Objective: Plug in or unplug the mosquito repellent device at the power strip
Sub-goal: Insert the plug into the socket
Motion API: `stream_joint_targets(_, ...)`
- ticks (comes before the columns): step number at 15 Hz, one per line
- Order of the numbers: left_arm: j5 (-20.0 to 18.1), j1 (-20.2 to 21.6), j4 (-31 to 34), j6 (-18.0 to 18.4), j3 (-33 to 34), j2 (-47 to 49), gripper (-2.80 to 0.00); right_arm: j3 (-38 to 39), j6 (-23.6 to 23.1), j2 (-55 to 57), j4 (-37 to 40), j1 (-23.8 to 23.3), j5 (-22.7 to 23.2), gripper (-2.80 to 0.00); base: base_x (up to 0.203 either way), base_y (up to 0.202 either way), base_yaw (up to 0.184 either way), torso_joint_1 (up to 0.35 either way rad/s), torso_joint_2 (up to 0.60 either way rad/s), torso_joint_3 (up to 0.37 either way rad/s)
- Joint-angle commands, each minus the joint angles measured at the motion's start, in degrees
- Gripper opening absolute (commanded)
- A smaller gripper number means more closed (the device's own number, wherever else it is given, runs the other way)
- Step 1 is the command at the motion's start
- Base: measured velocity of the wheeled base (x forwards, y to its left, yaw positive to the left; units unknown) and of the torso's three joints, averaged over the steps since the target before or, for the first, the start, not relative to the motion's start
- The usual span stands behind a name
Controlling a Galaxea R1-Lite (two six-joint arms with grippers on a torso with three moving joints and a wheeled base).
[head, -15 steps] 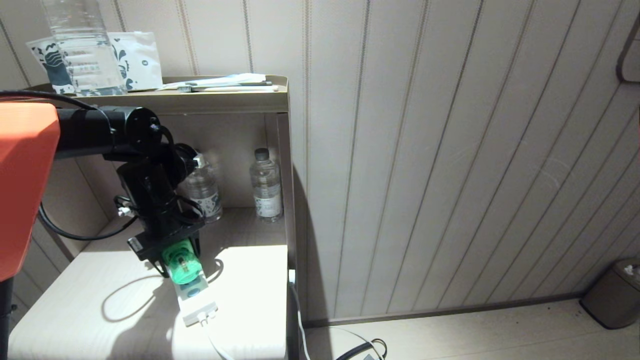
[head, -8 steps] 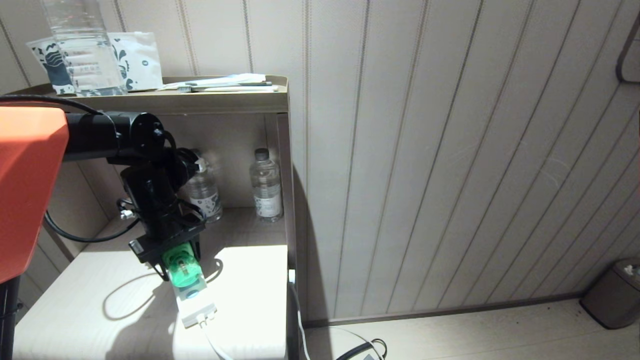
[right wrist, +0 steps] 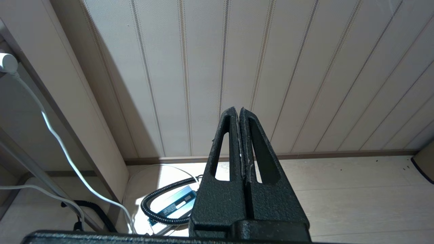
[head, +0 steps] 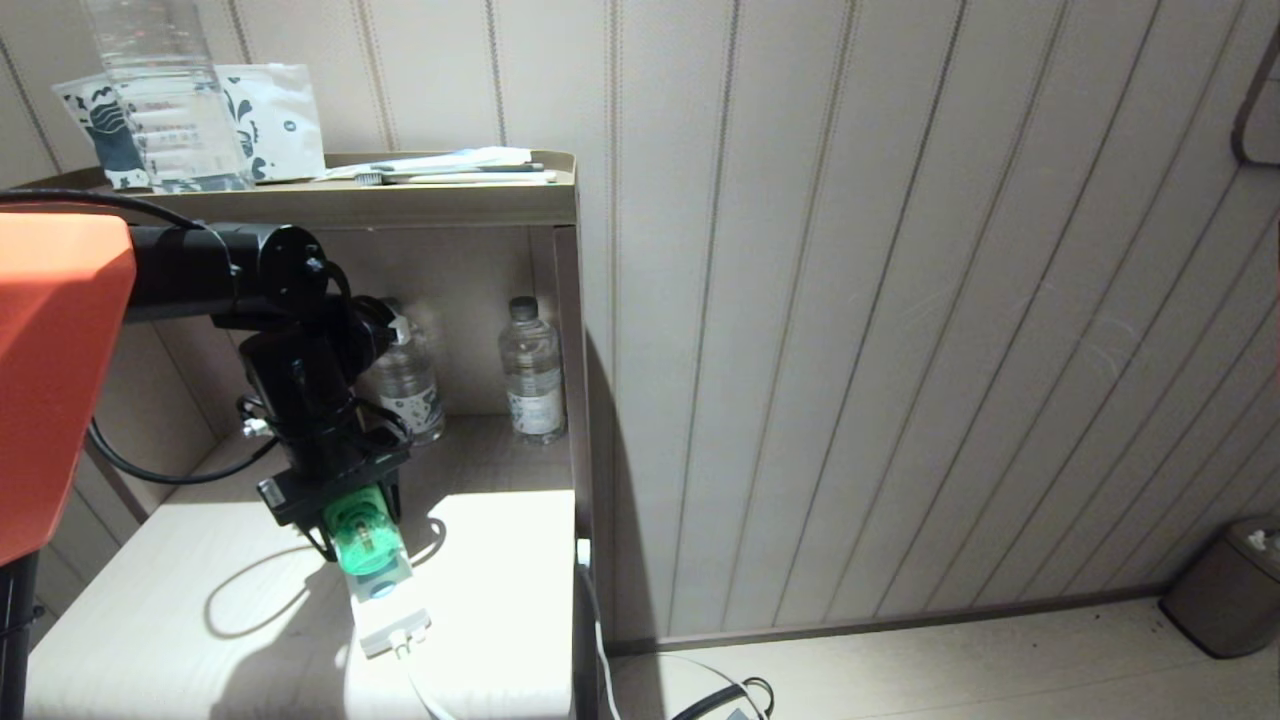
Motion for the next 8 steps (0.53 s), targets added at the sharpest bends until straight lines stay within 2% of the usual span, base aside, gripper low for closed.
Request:
stream_joint_targets(1, -0.01, 0.01, 0.43, -0.35, -0.02, -0.09, -2.8, -0.01, -0.02, 0.08, 0.01, 0.04, 0.04, -2.8, 0.0, 0.0, 0.0, 0.0, 0.0, 0.0)
stream_joint_targets(5, 0.08, 0.01, 0.34, -0.27, -0.02, -0.09, -2.8, -0.01, -0.02, 0.08, 0.09, 0.07, 0.03, -2.8, 0.0, 0.0, 0.0, 0.0, 0.0, 0.0)
stream_joint_targets(6, 0.17, 0.01, 0.34, -0.18, -0.02, -0.09, 0.0, -0.01, -0.02, 0.08, 0.01, 0.07, 0.02, -2.8, 0.0, 0.0, 0.0, 0.0, 0.0, 0.0)
stream_joint_targets(8, 0.08, 0.01, 0.25, 0.61, -0.02, -0.17, 0.0, -0.01, -0.02, 0.08, 0.01, 0.07, -0.05, -2.8, 0.0, 0.0, 0.0, 0.0, 0.0, 0.0)
